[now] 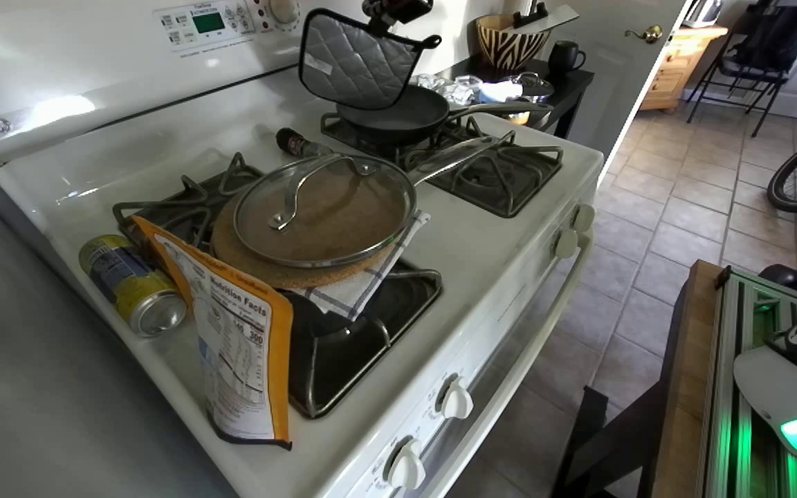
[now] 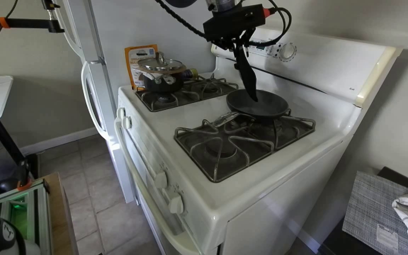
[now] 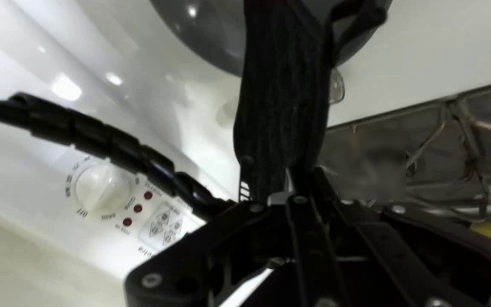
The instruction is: Move the black potholder from the black pan to the top left stove plate
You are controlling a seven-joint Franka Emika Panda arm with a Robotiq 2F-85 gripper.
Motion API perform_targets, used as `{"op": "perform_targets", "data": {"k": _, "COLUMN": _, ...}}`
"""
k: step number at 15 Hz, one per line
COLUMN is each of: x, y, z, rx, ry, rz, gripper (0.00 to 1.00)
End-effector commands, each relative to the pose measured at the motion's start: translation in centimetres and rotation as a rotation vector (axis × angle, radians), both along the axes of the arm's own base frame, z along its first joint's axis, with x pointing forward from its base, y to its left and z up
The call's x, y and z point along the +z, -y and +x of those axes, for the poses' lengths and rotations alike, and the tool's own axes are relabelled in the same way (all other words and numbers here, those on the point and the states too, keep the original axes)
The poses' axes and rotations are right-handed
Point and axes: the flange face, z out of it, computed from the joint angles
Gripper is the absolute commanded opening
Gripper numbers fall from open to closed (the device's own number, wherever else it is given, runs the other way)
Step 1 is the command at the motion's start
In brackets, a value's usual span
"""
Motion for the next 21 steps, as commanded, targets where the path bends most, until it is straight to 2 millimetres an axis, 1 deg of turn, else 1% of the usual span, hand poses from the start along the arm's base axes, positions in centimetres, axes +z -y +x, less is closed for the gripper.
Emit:
{"op": "perform_targets", "data": {"k": 1, "x": 2.6, "y": -3.2, "z": 1.4, "rx": 0.006, "ry": 0.100, "rz": 0.071, "gripper": 0.02}}
{"op": "perform_targets", "data": {"k": 2, "x": 3.2, "y": -3.9, "z": 1.4, "rx": 0.017, "ry": 0.121, "rz": 0.088, "gripper": 0.01}}
{"op": "perform_targets", "data": {"k": 3, "x": 2.4, "y": -2.7, "z": 0.7, "rx": 0.007, "ry": 0.083, "rz": 0.053, "gripper": 0.01}}
{"op": "perform_targets", "data": {"k": 4, "x": 2.8, "y": -3.3, "z": 0.8, "rx": 0.014, "ry": 0.093, "rz": 0.058, "gripper": 0.01}}
{"op": "perform_targets", "data": {"k": 5, "x": 2.8, "y": -3.4, "z": 0.8, "rx": 0.016, "ry": 0.093, "rz": 0.058, "gripper": 0.01}}
{"op": "perform_targets", "data": {"k": 9, "x": 2.6, "y": -2.8, "z": 1.0, "rx": 0.005, "ry": 0.089, "rz": 0.057, "gripper": 0.00}}
{"op": "perform_targets", "data": {"k": 11, "x": 2.7, "y": -4.7, "z": 1.8, "rx": 0.070, "ry": 0.087, "rz": 0.062, "gripper": 0.01}}
{"op": "perform_targets", "data": {"k": 12, "x": 3.0, "y": -6.3, "z": 2.2, "rx": 0.132, "ry": 0.089, "rz": 0.057, "gripper": 0.01}}
{"op": "perform_targets", "data": {"k": 13, "x": 3.0, "y": -7.1, "z": 2.4, "rx": 0.167, "ry": 0.088, "rz": 0.049, "gripper": 0.01}}
{"op": "perform_targets", "data": {"k": 16, "x": 3.4, "y": -10.8, "z": 3.6, "rx": 0.324, "ry": 0.063, "rz": 0.019, "gripper": 0.01}}
{"op": "perform_targets", "data": {"k": 17, "x": 3.5, "y": -11.5, "z": 4.1, "rx": 0.368, "ry": 0.055, "rz": -0.002, "gripper": 0.01}}
{"op": "perform_targets", "data": {"k": 21, "x": 2.7, "y": -14.4, "z": 6.6, "rx": 0.507, "ry": 0.043, "rz": -0.128, "gripper": 0.00}}
